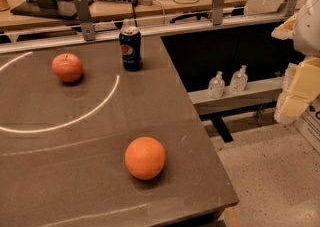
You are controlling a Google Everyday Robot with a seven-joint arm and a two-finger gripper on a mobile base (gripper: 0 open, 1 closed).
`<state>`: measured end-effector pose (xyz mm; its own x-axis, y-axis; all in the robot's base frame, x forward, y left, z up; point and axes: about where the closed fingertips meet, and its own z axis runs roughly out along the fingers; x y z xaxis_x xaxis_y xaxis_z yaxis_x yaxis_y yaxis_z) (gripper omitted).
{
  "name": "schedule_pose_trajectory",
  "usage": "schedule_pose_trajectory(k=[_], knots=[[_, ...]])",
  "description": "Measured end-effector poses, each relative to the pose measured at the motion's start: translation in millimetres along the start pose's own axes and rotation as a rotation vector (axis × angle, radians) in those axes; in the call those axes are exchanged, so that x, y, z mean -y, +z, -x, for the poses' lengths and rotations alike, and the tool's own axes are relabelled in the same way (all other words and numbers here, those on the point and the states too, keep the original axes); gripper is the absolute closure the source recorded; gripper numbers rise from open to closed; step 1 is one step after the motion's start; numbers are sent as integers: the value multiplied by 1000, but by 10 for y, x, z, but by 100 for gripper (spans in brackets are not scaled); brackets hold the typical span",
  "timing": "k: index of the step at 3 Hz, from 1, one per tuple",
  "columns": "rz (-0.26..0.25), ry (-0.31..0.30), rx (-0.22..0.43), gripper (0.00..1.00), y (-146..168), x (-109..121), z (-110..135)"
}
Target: Move orange near apple
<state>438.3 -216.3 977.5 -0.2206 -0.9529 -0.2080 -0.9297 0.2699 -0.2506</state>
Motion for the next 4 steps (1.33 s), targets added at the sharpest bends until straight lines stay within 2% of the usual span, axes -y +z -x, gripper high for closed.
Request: schedule_pose_trajectory(k=[1,2,3,4], knots=[[2,-2,8,0,3,-5,1],[33,-29,114,0,38,-76,6],[87,-68,283,0,352,-270,-18],[203,-134,491,0,576,-649,169]])
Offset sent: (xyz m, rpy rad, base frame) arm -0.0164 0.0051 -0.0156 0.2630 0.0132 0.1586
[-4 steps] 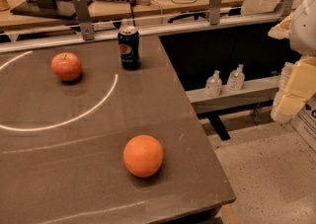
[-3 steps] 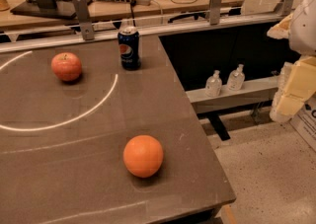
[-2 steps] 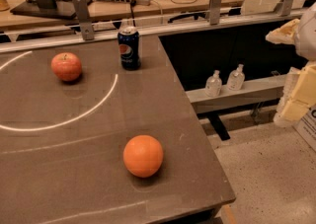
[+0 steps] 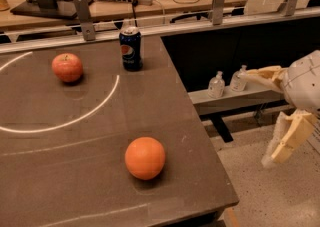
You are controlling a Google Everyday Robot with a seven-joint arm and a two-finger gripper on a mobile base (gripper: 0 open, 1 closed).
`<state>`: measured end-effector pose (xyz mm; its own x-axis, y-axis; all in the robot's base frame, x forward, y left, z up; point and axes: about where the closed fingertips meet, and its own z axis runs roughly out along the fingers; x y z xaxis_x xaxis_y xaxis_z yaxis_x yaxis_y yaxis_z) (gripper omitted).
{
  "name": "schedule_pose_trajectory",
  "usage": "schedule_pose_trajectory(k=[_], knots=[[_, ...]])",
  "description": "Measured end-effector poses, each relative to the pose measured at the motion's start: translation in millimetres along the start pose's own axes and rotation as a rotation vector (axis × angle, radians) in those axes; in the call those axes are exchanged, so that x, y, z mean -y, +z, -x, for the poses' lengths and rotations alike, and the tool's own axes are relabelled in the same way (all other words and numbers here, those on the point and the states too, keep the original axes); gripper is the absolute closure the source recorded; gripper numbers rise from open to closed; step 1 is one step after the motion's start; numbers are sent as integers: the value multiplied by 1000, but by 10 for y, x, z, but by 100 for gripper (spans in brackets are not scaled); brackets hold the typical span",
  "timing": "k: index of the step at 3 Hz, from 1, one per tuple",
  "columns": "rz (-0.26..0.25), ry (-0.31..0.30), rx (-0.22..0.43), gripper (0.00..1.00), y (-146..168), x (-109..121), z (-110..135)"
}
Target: Move orange near apple
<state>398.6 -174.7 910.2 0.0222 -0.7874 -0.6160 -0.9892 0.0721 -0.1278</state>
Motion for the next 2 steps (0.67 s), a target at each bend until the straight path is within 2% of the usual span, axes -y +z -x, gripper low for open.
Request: schedule_pose_trajectory(k=[1,2], knots=[[107,25,279,0,160,-219,405],[98,22,303,0,108,-203,523]])
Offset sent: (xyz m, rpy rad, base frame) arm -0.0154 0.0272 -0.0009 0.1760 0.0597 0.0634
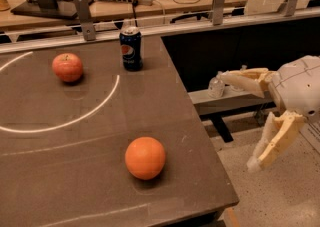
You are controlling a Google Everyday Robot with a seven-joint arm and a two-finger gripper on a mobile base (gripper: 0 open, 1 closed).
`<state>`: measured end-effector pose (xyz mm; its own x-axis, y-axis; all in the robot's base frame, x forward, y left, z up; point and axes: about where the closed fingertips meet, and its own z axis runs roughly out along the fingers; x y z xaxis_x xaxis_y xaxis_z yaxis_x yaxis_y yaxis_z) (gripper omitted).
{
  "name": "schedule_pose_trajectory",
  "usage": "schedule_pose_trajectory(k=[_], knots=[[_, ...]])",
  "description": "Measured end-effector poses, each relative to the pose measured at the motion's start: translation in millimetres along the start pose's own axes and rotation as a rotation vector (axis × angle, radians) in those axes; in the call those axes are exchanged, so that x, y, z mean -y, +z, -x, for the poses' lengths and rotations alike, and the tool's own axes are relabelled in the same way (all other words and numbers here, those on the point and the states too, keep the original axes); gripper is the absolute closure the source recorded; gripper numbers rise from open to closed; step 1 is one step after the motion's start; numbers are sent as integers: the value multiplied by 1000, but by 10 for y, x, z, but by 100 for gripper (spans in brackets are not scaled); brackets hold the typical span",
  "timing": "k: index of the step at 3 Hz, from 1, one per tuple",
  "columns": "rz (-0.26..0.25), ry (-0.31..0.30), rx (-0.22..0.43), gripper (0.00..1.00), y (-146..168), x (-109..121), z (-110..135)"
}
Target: Move orange near apple
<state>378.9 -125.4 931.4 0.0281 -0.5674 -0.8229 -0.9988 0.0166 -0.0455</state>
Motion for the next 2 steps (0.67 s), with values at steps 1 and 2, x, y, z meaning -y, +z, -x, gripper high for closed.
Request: schedule_pose_trajectory(k=[1,2], knots=[[48,-96,-53,0,365,-288,69],[73,-101,-74,0,724,-521,-11]])
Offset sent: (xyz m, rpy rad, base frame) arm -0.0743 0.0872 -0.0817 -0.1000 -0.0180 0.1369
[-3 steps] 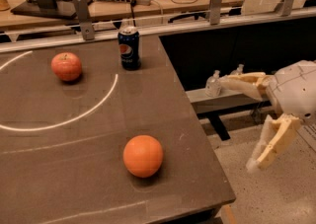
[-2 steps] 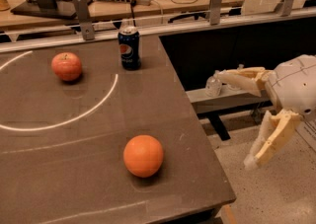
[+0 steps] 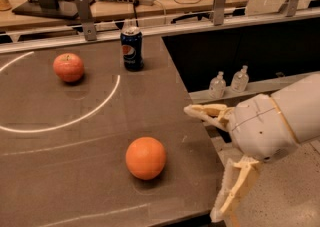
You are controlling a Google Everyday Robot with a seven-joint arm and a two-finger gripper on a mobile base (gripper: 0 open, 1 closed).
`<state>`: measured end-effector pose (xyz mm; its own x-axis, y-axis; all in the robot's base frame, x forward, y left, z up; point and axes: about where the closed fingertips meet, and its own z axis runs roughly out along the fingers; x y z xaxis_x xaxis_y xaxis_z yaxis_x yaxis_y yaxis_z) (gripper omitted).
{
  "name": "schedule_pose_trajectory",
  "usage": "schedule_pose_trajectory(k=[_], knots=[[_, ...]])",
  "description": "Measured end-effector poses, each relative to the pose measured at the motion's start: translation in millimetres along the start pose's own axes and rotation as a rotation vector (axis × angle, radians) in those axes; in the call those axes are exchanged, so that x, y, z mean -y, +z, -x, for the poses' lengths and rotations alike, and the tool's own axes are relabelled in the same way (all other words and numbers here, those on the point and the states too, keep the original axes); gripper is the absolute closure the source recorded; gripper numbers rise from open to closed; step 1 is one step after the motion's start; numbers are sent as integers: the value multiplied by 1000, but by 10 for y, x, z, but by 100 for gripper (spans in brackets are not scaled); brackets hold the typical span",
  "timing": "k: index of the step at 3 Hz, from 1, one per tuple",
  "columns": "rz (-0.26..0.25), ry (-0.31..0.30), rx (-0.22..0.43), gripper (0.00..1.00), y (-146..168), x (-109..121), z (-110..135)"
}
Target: Move orange near apple
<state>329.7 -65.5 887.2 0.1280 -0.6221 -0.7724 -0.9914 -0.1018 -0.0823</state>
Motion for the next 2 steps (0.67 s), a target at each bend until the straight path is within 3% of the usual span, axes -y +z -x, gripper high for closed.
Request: schedule_pose_trajectory(k=[1,2], knots=[[-5,37,12,0,269,-47,-1],[-23,47,12,0,411,50,36]])
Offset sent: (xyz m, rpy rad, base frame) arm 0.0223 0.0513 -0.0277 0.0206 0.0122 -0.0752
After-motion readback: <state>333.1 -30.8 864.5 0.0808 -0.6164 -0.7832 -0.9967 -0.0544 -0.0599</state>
